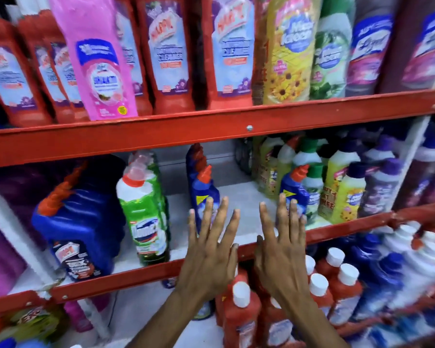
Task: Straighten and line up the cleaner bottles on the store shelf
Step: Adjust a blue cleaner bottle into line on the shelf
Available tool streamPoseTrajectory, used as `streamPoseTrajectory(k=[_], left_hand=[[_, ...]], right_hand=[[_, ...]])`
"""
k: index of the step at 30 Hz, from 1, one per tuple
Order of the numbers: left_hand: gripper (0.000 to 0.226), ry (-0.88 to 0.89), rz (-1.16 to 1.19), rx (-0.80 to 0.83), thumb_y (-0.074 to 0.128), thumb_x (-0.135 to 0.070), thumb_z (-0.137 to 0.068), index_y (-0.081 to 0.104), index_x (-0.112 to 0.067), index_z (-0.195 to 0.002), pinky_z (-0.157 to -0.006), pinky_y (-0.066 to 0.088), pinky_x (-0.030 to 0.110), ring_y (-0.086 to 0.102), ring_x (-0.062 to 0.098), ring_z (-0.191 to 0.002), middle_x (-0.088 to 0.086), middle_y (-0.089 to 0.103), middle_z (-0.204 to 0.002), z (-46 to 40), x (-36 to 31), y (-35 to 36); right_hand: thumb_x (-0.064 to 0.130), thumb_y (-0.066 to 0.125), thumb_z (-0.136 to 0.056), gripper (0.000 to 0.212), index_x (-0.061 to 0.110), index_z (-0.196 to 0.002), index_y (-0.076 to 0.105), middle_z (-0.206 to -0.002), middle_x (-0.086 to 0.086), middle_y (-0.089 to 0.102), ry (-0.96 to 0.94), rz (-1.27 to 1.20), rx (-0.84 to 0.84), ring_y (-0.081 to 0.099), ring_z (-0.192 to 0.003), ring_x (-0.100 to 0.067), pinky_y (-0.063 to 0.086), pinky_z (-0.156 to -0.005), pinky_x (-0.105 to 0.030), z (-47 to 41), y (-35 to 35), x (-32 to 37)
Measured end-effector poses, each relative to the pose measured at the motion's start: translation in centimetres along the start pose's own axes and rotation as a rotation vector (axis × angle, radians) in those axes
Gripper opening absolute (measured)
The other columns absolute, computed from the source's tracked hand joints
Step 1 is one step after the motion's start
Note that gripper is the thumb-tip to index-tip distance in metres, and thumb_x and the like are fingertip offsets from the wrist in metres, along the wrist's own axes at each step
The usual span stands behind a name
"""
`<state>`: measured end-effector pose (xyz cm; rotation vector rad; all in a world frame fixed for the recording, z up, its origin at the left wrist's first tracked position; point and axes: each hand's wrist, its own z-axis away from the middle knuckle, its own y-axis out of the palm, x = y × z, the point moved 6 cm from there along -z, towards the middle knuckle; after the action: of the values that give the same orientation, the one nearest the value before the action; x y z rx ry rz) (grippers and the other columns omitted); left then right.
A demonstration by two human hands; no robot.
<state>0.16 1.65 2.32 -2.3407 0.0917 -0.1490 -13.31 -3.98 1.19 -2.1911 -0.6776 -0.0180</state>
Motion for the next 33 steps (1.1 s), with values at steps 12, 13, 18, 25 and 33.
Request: streamPoseTrajectory(k=[12,13,18,25,33], left_hand=[[0.065,0.054,0.212,0.278,0.036,-0.027,-0.101,0.012,-0.009,-0.158,-0.126,0.018,0.055,0.001,0.029,-0.158,0.011,0.009,-0.170,-7.5,-7.1,9.3],[0.065,0.020,0.295,0.284,0.036,-0.025,-0.101,0.009,-0.009,-0.158,-0.128,0.015,0.052,0.000,0.027,-0.158,0.010,0.008,-0.170,-7.8,-7.3,9.6],[0.061,-0.398,0.728,0.287,0.046,-0.018,-0.102,0.018,-0.017,-0.157,-0.111,0.028,0.017,0.029,0.021,-0.152,0.004,0.030,-0.165,-9.1,-6.9,10.8],[0.036,-0.618,1.027,0.240,0.062,0.001,-0.091,0.061,-0.016,-0.123,-0.095,0.057,0.028,0.072,0.008,-0.103,0.002,0.075,-0.114,-9.5,-5.5,12.6],[0.034,-0.687,1.031,-0.076,0.066,-0.002,-0.091,0.059,-0.015,-0.123,-0.086,0.054,0.011,0.068,-0.010,-0.101,-0.012,0.072,-0.109,-6.1,-1.2,7.0]], right_hand=[[0.015,0.040,-0.094,0.070,0.014,-0.156,0.008,-0.166,-0.008,0.011,0.190,-0.300,0.063,0.012,-0.153,-0.026,0.020,-0.124,-0.036,-1.8,1.2,-11.1],[0.017,0.042,-0.096,0.066,0.014,-0.156,0.013,-0.165,-0.006,0.019,0.202,-0.356,0.056,0.020,-0.151,-0.023,0.025,-0.121,-0.034,-2.1,1.3,-11.4],[0.018,0.058,-0.092,0.052,0.016,-0.142,0.045,-0.133,-0.003,0.064,0.248,-0.579,0.029,0.061,-0.118,-0.018,0.050,-0.099,-0.034,-3.6,1.7,-12.6],[0.012,0.066,-0.088,0.037,0.018,-0.124,0.062,-0.100,0.010,0.074,0.318,-0.757,0.097,0.066,-0.086,0.012,0.054,-0.081,-0.014,-4.6,2.6,-13.2],[0.015,0.064,-0.090,0.039,0.021,-0.128,0.059,-0.114,0.010,0.073,0.180,-0.960,0.147,0.068,-0.100,0.006,0.052,-0.086,-0.014,-5.9,2.6,-6.8]])
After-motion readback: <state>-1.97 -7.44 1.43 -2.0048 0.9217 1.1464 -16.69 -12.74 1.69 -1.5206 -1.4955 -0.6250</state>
